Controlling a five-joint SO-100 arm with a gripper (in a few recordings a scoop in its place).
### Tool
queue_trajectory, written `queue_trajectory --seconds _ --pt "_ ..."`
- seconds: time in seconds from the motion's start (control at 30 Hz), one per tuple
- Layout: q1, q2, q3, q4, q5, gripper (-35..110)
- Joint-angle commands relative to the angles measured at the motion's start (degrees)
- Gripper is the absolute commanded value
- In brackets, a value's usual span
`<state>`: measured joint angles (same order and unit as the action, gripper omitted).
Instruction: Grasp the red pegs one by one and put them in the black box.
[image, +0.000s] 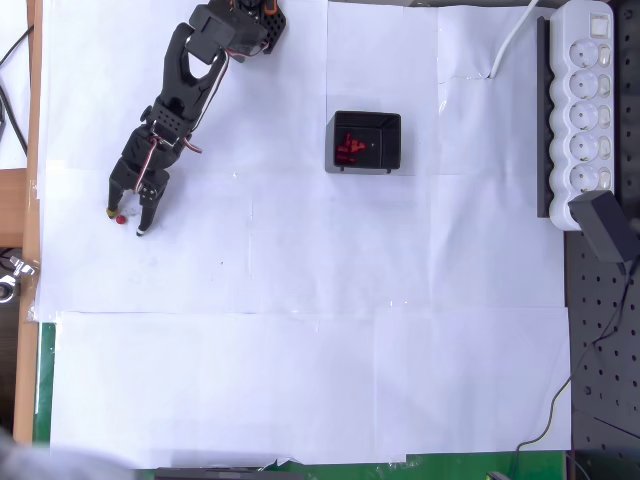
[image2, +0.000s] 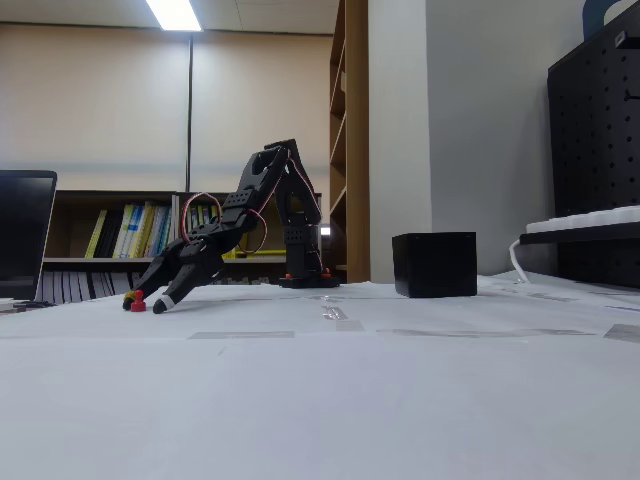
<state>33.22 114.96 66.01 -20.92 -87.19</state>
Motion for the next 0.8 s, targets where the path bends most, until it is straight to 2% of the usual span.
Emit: queue_trajectory --seconds 0.0,0.63,0.77 --pt "0.62 0.44 1.14 -0.88 -1.23 21" --pt "-1.05 0.70 0.97 -1.93 -2.20 21" --pt "-1.05 0.70 0.62 -1.93 -1.67 17"
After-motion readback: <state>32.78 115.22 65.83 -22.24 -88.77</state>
